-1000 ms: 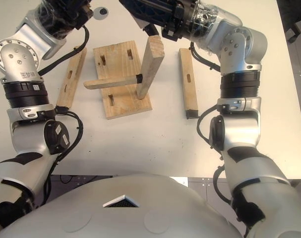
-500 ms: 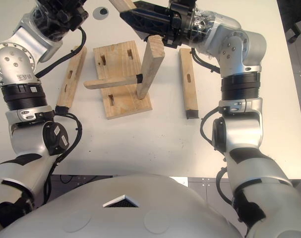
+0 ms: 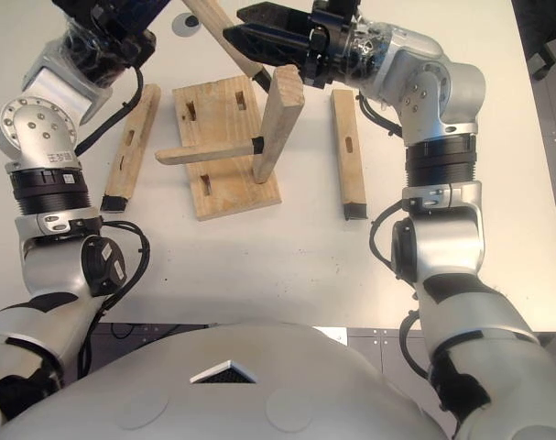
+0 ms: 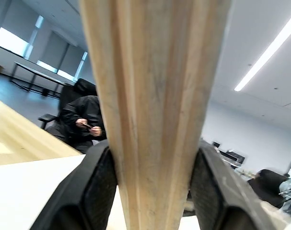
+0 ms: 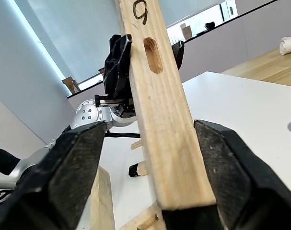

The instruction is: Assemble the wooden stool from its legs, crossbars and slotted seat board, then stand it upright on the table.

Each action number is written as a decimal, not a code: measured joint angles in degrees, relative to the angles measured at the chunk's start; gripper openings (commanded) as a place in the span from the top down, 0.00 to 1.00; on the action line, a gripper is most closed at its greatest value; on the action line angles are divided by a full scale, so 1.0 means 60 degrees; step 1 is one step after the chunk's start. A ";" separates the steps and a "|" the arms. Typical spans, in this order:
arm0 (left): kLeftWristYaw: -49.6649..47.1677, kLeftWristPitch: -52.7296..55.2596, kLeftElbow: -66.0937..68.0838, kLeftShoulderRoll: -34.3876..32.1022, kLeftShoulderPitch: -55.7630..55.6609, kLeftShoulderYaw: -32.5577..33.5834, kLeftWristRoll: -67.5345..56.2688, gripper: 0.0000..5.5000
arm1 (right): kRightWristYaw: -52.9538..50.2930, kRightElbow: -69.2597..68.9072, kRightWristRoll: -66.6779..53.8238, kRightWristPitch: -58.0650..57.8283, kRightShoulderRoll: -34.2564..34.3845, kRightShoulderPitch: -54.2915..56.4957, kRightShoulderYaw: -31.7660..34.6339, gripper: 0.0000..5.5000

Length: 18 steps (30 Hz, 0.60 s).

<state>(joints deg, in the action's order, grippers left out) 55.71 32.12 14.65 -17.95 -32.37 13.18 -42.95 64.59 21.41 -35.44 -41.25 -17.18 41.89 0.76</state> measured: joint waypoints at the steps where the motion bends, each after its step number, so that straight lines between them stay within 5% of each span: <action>1: 0.0000 -0.0262 -0.0039 -0.0029 0.0261 -0.0003 0.0204 0.63 | -0.0040 -0.0001 0.0007 0.0024 -0.0136 -0.0118 0.0065 0.32; 11: 0.1296 -0.1299 -0.1677 -0.2119 0.2897 0.0264 0.0863 0.63 | -0.2460 0.0639 0.0650 0.2279 -0.0221 -0.1112 0.1795 0.32; 18: 0.1815 -0.0922 -0.2112 -0.2321 0.3532 -0.0233 0.0835 0.63 | -0.2689 0.0693 0.0244 0.2282 -0.0146 -0.1434 0.2404 0.32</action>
<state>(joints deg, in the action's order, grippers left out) 66.60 26.58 1.99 -31.88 -11.18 11.78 -37.94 48.46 25.57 -33.98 -27.56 -18.06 33.28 15.18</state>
